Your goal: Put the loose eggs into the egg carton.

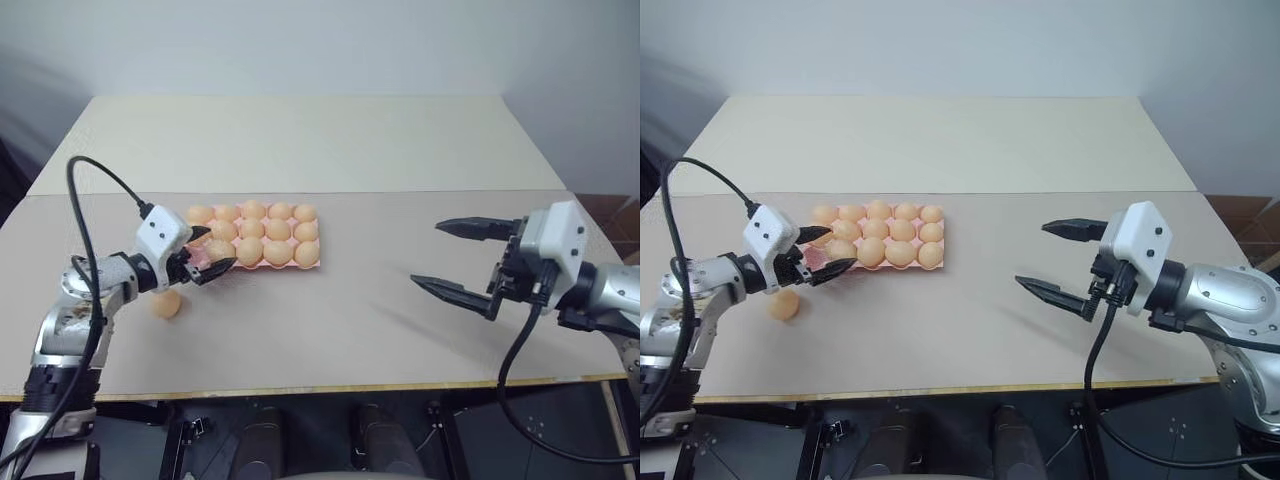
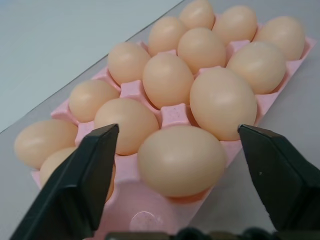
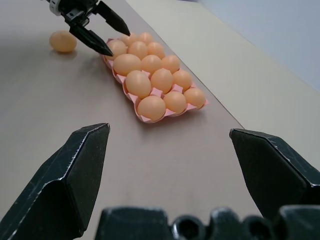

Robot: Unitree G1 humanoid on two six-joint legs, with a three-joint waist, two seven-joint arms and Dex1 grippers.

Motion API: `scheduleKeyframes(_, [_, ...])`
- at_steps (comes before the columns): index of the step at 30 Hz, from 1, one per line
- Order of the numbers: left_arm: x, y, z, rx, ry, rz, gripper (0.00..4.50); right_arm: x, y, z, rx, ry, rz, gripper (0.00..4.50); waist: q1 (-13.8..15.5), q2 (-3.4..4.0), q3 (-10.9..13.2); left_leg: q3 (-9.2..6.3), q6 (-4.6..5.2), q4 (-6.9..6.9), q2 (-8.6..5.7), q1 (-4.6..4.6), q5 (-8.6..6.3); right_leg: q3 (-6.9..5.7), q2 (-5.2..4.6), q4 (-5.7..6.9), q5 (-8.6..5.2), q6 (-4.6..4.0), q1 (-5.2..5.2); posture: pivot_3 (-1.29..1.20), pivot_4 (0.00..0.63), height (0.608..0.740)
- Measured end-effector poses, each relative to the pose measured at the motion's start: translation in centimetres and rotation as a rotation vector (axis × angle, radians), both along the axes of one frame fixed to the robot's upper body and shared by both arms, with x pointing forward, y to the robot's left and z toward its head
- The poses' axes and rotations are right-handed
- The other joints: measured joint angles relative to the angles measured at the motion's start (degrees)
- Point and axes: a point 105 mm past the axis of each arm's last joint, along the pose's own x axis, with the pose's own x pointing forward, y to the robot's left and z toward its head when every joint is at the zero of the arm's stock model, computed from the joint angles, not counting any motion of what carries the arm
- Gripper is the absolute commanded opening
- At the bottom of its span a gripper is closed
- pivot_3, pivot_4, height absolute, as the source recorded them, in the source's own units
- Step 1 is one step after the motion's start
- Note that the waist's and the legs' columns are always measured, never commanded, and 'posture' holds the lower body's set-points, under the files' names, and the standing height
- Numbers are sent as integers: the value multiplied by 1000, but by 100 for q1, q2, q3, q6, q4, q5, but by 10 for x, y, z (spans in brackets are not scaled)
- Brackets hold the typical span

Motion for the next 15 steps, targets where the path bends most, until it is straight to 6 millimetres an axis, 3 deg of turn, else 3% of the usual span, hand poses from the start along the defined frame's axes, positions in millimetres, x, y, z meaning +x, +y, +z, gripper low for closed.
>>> scheduleKeyframes(9, [-27, 22, 43, -69, -153, -12, 4480, 6, -4, 3, 7, 6, 1, 4500, -15, 0, 0, 3, 0, -2, 1, 2, 0, 2, -2, -1, -1, -3, 0, 0, 150, 740])
scheduleKeyframes(15, [-76, 44, 31, -95, -76, 45, 4480, 10, -8, 0, 10, 38, 15, 4500, -52, 0, 0, 5, 1, -6, 4, 2, -2, 0, -4, -5, -7, -12, -2, 0, 150, 740])
